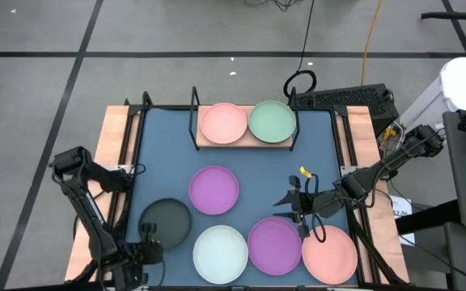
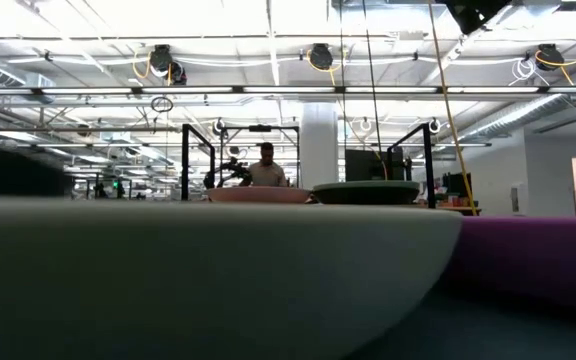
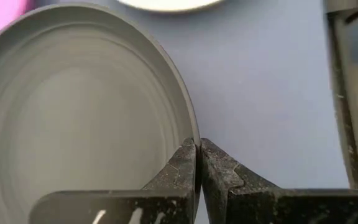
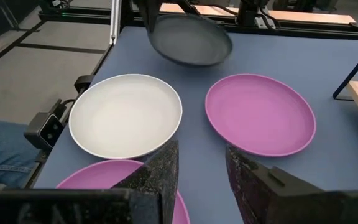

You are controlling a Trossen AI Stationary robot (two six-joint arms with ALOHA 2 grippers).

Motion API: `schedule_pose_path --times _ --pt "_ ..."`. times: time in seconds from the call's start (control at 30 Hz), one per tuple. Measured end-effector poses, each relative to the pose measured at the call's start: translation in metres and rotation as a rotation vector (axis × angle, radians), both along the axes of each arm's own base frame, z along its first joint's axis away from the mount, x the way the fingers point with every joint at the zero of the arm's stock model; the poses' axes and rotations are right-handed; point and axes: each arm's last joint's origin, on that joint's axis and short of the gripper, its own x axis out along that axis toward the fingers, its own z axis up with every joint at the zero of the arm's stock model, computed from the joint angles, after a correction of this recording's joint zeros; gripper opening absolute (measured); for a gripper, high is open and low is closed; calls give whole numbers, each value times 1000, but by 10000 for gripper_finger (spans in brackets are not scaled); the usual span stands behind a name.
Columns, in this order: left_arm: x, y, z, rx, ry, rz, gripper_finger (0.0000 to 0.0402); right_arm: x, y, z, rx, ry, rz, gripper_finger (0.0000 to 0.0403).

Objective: Place and stack plates onto a shelf
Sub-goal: Stack the black bowl on the pink bowl

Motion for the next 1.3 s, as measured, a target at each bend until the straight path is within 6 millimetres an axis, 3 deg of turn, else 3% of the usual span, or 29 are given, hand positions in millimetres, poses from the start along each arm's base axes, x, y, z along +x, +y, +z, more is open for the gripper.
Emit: schedule_pose_path --times 0.27,0.63,0.93,1.3 --pt "7 22 48 58 -51 -124 10 0 0 0 -1 3 0 114" --pt "41 66 80 332 -228 -353 10 -2 -2 -9 -17 18 -24 114" --pt "84 114 97 473 -273 -432 10 -3 -2 -13 -9 29 -31 114" --pt "129 200 103 464 -233 -420 10 -3 -2 -13 -8 33 -33 114"
